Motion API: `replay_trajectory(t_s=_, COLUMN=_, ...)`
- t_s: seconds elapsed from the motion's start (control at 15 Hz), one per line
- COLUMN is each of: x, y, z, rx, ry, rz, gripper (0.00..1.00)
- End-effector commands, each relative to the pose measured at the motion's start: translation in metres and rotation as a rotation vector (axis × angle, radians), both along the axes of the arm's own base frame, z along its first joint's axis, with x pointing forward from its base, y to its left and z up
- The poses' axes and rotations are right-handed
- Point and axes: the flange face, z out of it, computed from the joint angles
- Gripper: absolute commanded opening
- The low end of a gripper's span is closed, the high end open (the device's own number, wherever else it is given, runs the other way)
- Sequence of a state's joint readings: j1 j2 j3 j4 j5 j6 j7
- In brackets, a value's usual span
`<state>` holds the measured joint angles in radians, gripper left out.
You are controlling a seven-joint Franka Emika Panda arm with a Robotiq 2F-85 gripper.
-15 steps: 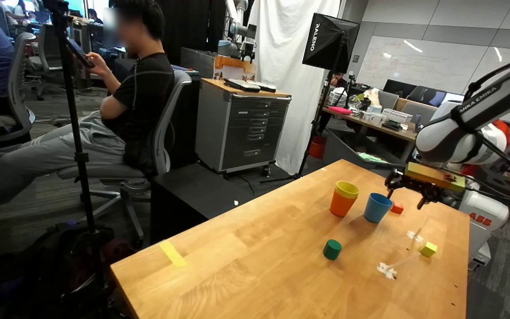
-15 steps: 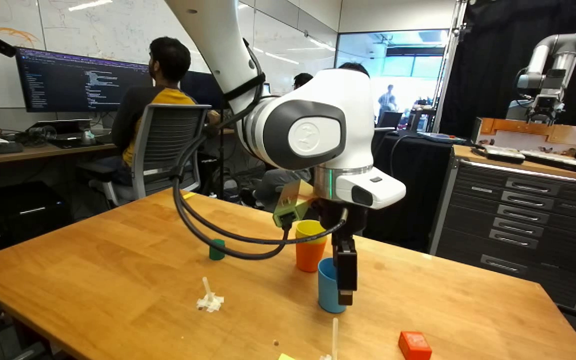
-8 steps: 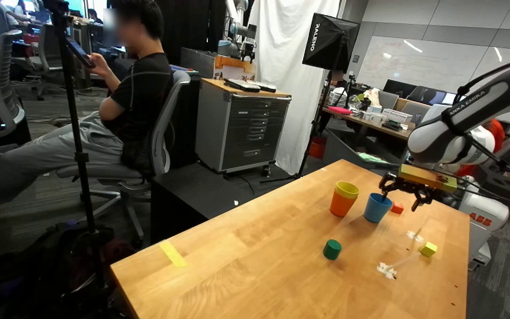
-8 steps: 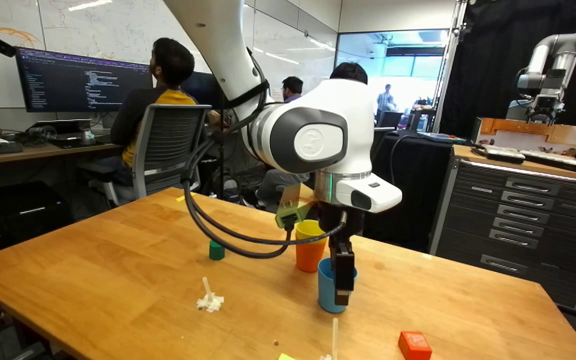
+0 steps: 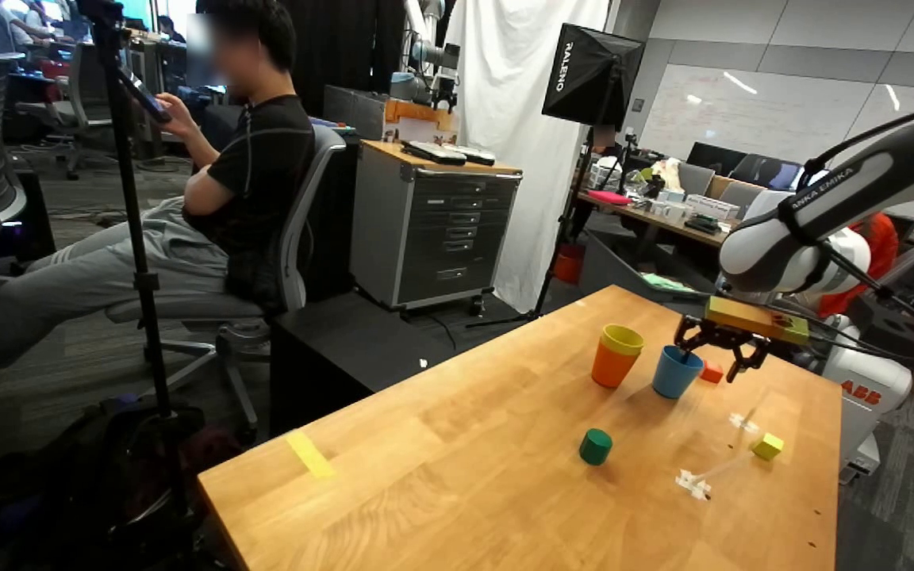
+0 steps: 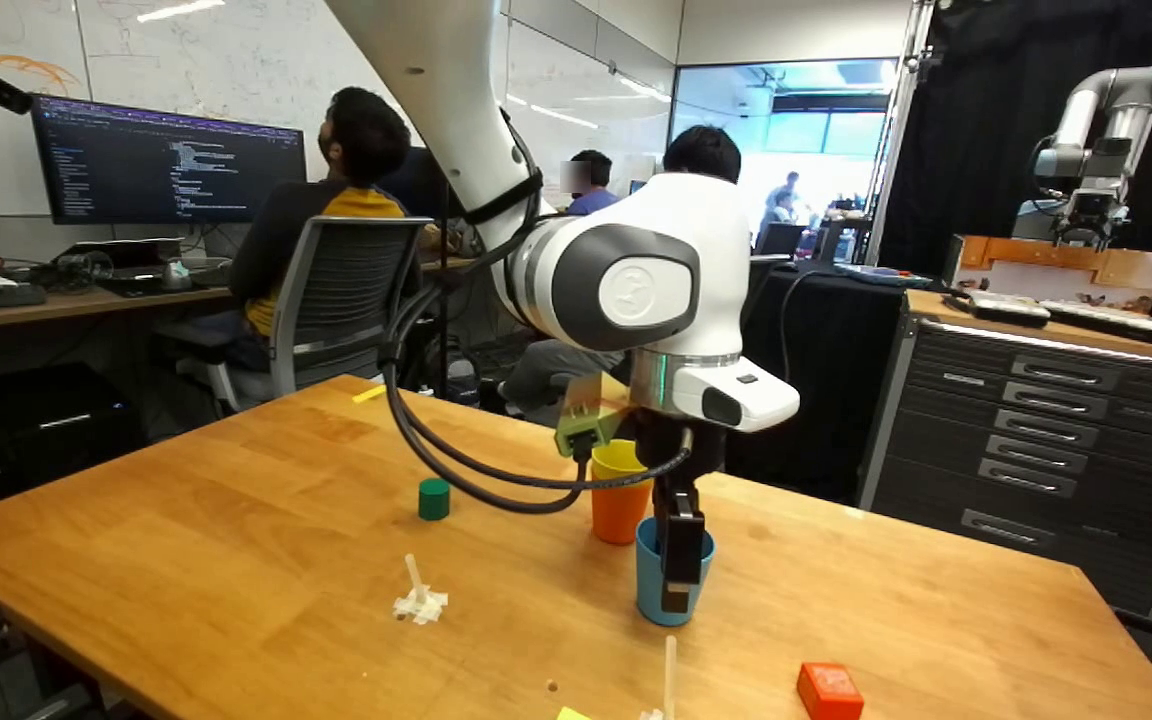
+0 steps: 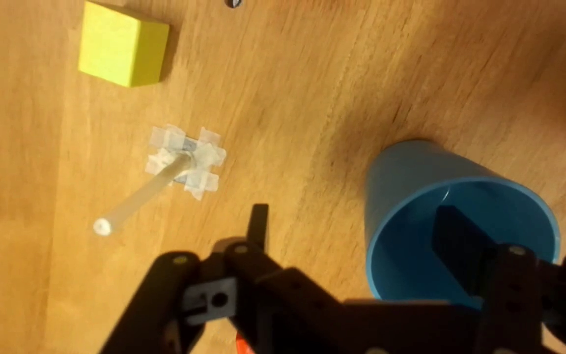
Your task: Stack the cups
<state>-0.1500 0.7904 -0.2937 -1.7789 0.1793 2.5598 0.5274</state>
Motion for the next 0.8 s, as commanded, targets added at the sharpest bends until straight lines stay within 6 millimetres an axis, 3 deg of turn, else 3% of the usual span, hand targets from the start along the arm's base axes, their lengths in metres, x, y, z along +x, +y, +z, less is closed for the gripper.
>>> replay_trajectory(t_s=0.0, x=0.011, y=-0.002, z=0.001, rx=0.016, ry=0.007, rz=-0.007, gripper=0.54)
replay_trajectory(t_s=0.4, x=0.016, y=-0.001, z=0.000, rx=0.010, ry=0.012, rz=-0.004, gripper=0.07)
replay_trajectory(t_s=0.6, x=0.018, y=-0.002, z=0.002, rx=0.005, ry=0.008, rz=-0.002, gripper=0.01)
replay_trajectory(t_s=0.73, x=0.021, y=-0.001, z=0.008, rx=-0.002, ry=-0.003, rz=0.005, gripper=0.04)
